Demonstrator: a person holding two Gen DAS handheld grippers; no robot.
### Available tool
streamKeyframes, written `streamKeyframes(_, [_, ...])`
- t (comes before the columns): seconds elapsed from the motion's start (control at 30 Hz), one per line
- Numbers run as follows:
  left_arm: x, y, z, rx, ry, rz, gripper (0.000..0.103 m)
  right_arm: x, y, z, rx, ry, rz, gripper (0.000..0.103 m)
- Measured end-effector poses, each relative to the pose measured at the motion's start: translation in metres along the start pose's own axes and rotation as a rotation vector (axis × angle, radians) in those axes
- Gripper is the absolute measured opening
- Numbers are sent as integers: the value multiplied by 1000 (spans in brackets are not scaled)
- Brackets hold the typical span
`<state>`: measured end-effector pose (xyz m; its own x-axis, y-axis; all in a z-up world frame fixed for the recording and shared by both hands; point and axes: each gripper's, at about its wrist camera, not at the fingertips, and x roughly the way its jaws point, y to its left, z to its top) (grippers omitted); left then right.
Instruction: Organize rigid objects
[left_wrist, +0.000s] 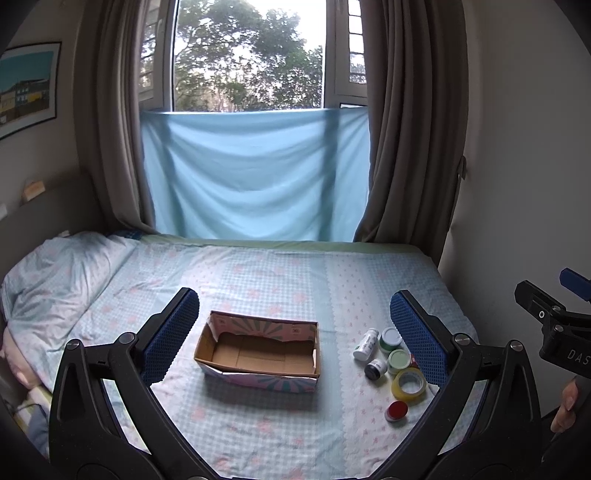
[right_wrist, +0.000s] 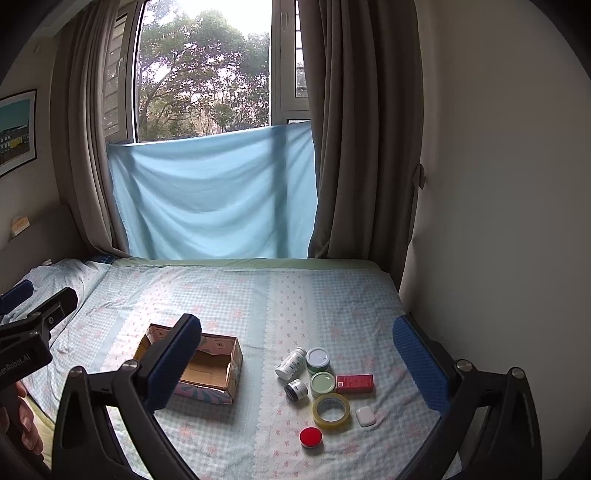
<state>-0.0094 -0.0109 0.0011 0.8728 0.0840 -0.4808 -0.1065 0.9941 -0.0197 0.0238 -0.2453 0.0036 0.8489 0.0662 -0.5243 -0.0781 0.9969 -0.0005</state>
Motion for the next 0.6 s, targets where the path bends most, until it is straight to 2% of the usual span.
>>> streamKeyframes(0.6, [6, 1, 4, -6, -10, -22, 103, 5, 3, 5, 8, -31, -2, 103])
